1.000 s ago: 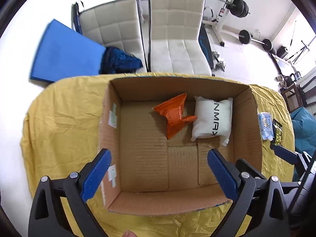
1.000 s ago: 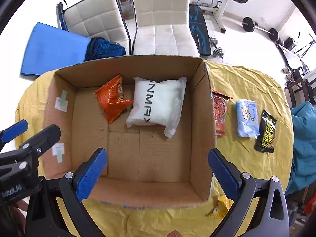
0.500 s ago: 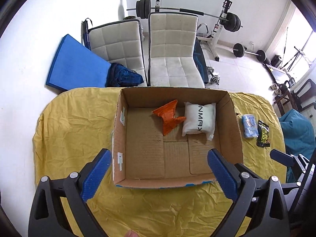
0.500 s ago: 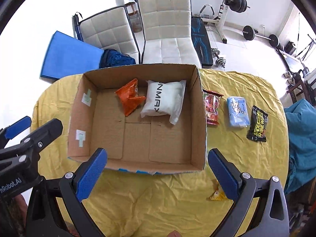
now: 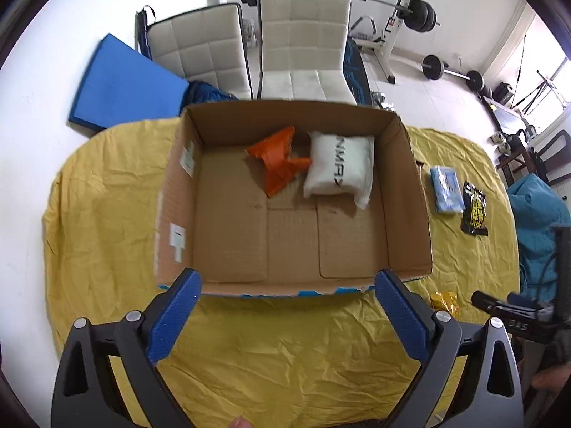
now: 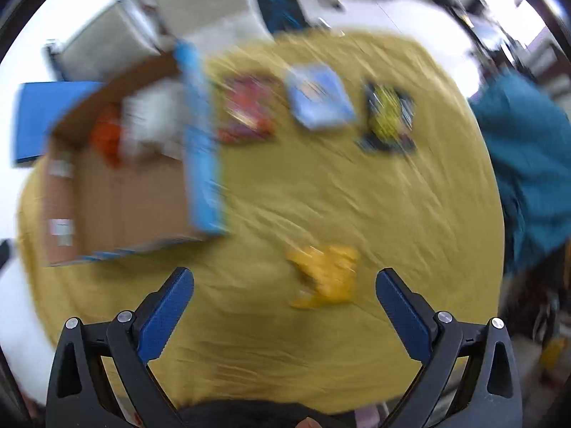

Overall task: Organize soft objects
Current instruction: 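Lift both tools out of the box and move the right toward the yellow bag, then grasp the yellow snack bag with the right gripper while the left grasps the blue tissue pack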

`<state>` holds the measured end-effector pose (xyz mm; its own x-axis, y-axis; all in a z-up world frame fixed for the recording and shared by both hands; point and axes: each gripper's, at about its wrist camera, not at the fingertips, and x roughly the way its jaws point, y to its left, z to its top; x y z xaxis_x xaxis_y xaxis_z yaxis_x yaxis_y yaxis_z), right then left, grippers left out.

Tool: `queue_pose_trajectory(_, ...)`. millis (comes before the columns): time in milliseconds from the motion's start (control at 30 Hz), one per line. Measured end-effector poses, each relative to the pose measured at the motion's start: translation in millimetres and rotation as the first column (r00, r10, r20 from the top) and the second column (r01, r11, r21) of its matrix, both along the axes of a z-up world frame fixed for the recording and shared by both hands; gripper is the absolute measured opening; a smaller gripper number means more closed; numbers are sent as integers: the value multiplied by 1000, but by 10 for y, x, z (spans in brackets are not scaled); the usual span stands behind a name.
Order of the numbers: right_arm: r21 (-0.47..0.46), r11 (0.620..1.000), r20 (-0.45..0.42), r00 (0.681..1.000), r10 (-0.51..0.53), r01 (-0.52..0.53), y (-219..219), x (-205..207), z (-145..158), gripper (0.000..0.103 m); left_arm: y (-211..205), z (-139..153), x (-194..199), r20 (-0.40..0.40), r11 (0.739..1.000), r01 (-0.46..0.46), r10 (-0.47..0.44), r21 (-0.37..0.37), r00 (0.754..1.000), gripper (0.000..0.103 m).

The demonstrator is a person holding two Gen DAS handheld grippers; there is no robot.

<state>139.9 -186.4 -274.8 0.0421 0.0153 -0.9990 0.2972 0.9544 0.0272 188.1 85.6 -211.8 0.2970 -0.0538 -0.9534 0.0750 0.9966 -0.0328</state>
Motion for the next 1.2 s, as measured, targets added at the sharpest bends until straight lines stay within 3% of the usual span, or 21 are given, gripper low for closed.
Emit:
queue_pose_trajectory(133, 69, 992, -148, 985, -92, 103, -450, -195, -812, 103, -229, -238, -8, -48, 1000, 4, -2, 26, 999, 100)
queue_pose_trajectory(267, 135, 981, -224, 969, -106, 139, -570, -250, -1299, 102, -442, -487, 21, -93, 997, 8, 0, 82, 996, 100)
queue_pose_trajectory(333, 164, 977, -251, 964, -91, 135, -576, -254, -1462, 94, -515, -584, 56, -122, 996, 2, 9, 84, 992, 100)
queue_pose_trajectory(400, 177, 978, -285, 957, -55, 109, -590, -256, -1611, 61, -607, -666, 91, -149, 997, 1, 11, 81, 989, 100)
queue_pose_trajectory(467, 192, 976, -292, 955, -43, 103, -620, -257, -1649, 49, -713, -687, 128, -163, 996, 11, 3, 84, 987, 100)
queue_pose_trajectory(567, 193, 976, -267, 963, -44, 98, -750, -201, -1563, 43, -915, -648, 207, -161, 996, 39, -26, 83, 987, 100)
queue_pose_trajectory(733, 180, 977, -198, 977, -78, 115, -1220, 8, -1270, 42, -1406, -451, 448, -128, 996, 85, -82, 21, 988, 100)
queue_pose_trajectory(900, 126, 980, -147, 980, -135, 154, -1867, 284, -1069, 42, -2193, -375, 888, -151, 976, 194, -208, -100, 966, 100)
queue_pose_trajectory(1033, 80, 979, -144, 974, -177, 190, -2376, 473, -1048, 42, -2875, -638, 1312, -212, 952, 275, -300, -137, 930, 100)
queue_pose_trajectory(1200, 68, 969, -174, 959, -223, 238, -2917, 657, -1136, 42, -3293, -1371, 1695, -365, 959, 253, -282, -126, 887, 100)
